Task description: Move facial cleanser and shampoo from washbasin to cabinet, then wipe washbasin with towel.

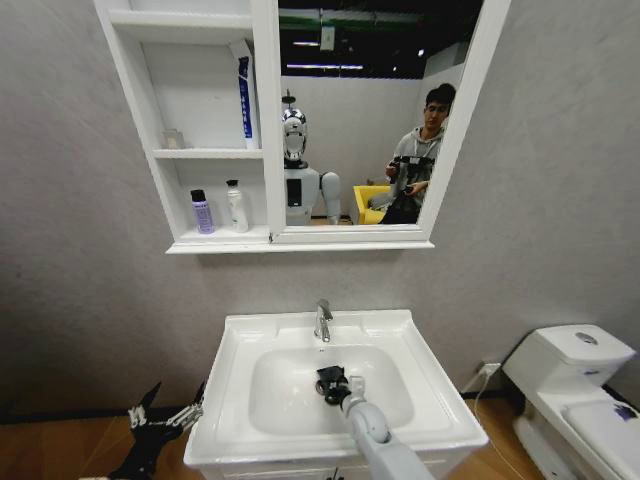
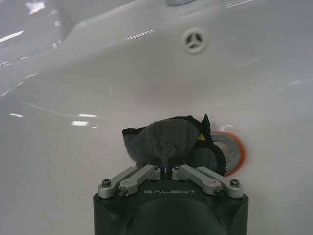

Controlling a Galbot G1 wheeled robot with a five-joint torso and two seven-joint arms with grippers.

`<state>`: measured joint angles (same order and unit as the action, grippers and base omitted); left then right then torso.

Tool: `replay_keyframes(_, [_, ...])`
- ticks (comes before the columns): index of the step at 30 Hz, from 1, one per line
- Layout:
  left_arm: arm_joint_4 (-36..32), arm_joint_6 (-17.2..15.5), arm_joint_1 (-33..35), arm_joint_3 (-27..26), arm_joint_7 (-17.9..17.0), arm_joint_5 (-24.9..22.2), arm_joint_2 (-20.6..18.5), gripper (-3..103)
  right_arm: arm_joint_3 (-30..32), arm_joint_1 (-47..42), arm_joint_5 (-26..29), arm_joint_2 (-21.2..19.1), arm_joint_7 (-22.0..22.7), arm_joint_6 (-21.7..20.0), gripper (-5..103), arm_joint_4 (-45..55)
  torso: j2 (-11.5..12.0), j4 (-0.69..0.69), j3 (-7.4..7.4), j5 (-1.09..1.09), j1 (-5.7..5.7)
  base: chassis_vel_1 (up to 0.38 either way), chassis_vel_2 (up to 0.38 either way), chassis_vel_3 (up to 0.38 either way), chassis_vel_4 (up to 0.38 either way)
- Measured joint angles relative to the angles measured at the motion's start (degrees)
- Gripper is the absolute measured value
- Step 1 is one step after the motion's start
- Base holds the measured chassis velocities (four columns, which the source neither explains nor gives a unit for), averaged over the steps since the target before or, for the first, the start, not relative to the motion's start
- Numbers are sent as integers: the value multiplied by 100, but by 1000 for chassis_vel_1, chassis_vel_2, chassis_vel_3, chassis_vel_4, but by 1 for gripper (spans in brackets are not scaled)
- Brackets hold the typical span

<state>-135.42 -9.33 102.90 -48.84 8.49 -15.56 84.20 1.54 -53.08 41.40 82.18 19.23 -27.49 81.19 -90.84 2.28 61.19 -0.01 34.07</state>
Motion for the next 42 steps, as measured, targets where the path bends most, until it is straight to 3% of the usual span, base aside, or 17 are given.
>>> replay_keyframes(7, [0, 0, 0, 0, 0, 0, -1, 100, -549, 126, 548, 318, -273, 225, 5, 53, 0, -1, 0, 0, 0, 0, 0, 0, 0])
replay_keyframes(12, [0, 0, 0, 0, 0, 0, 0, 100, -472, 112, 130, 263, -105, 180, 5, -36, 0, -2, 0, 2, 0, 0, 0, 0, 0])
replay_keyframes(15, [0, 0, 0, 0, 0, 0, 0, 100, -155, -63, -410, -91, 356, 202, 5, 94, 0, 2, 0, 2, 0, 0, 0, 0, 0])
replay_keyframes(23, [1, 0, 0, 0, 0, 0, 0, 100, 522, -465, -1019, -672, 547, 487, 5, 463, 0, 2, 0, 1, 0, 0, 0, 0, 0])
replay_keyframes(26, [1, 0, 0, 0, 0, 0, 0, 100, 732, -535, -1080, -719, 505, 651, 5, 595, 0, 2, 1, 4, 0, 0, 0, 0, 0])
replay_keyframes(28, [1, 0, 0, 0, 0, 0, 0, 100, 955, -633, -1253, -785, 168, 999, 5, 1004, 0, 0, 0, 3, 0, 0, 0, 0, 0])
replay_keyframes(32, [1, 0, 0, 0, 0, 0, 0, 100, 1231, -778, -1483, -942, -82, 1247, 5, 1639, 0, -1, 0, 2, 0, 0, 0, 0, 0])
replay_keyframes(37, [0, 0, 0, -1, 0, 0, 0, 100, 1618, -848, -1239, -1239, -48, 1127, 5, 2105, 0, 1, 0, 1, 0, 0, 0, 0, 0])
replay_keyframes(42, [0, 0, 0, 0, 0, 0, 0, 100, 2033, -534, -492, -1722, -183, 935, 5, 1734, 0, 2, 0, 2, 0, 0, 0, 0, 0])
